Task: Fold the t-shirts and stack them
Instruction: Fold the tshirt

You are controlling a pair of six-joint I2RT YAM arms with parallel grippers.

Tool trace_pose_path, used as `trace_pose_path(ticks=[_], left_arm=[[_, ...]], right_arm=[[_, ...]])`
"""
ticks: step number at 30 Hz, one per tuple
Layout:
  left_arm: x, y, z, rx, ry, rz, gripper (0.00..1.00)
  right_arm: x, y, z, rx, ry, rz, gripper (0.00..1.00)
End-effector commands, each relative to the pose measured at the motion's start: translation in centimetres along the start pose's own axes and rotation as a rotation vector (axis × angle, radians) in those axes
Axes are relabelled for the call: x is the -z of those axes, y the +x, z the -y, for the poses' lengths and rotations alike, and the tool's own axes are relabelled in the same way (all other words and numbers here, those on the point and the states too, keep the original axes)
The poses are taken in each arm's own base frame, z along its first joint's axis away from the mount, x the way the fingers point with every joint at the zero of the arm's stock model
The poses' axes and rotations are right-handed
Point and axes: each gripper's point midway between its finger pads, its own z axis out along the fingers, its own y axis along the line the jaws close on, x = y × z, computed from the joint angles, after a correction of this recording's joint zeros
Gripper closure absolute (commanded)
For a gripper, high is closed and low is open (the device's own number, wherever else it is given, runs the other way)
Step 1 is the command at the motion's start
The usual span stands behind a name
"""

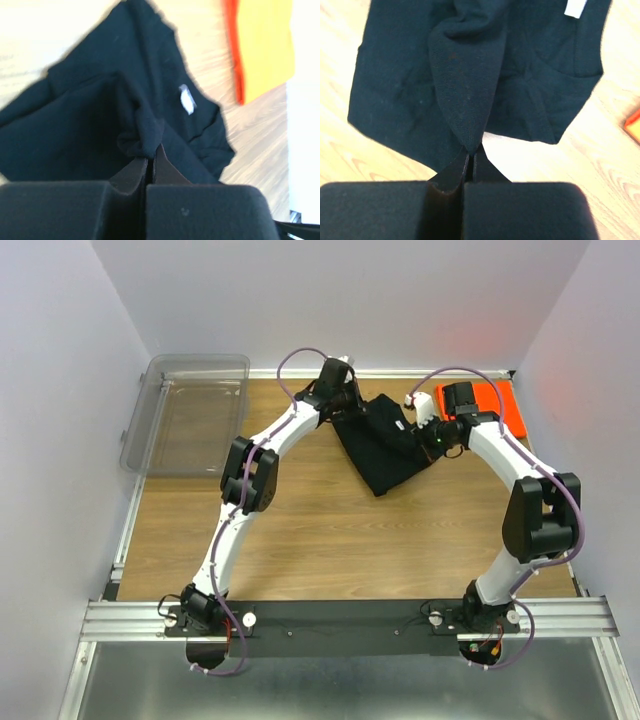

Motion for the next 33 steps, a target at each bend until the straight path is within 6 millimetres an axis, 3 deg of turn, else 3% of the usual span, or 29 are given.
trace_pose_path(ticks=[1,9,17,31,33], left_arm=[[1.1,-4.0,4.0,-0.021,0.147,0.111,1.0],[-0.4,-5.1,5.1,0.046,0.233,0.177,1.0],[-2.6,-5.4,4.4,0.111,0.256,0.21,1.0],[-3.8,-4.9,4.6,0.133,0.31,0.192,1.0],[-3.6,-5.1,5.1,0.124,0.332,0.196,0.87]], right_arm=[[0.1,-0.9,2.1,-0.075,0.096,0.073,0.99],[-0.1,-1.2,4.6,-0.124,0.187,0.109,1.0],[-1.1,-1.0,6.8,-0.149,0.247,0.104,0.99],[-2.7,1.2,7.5,-0.182,0.252,0.046,0.99],[-2.9,1.5,7.7,-0.188,0.258,0.035,0.99]])
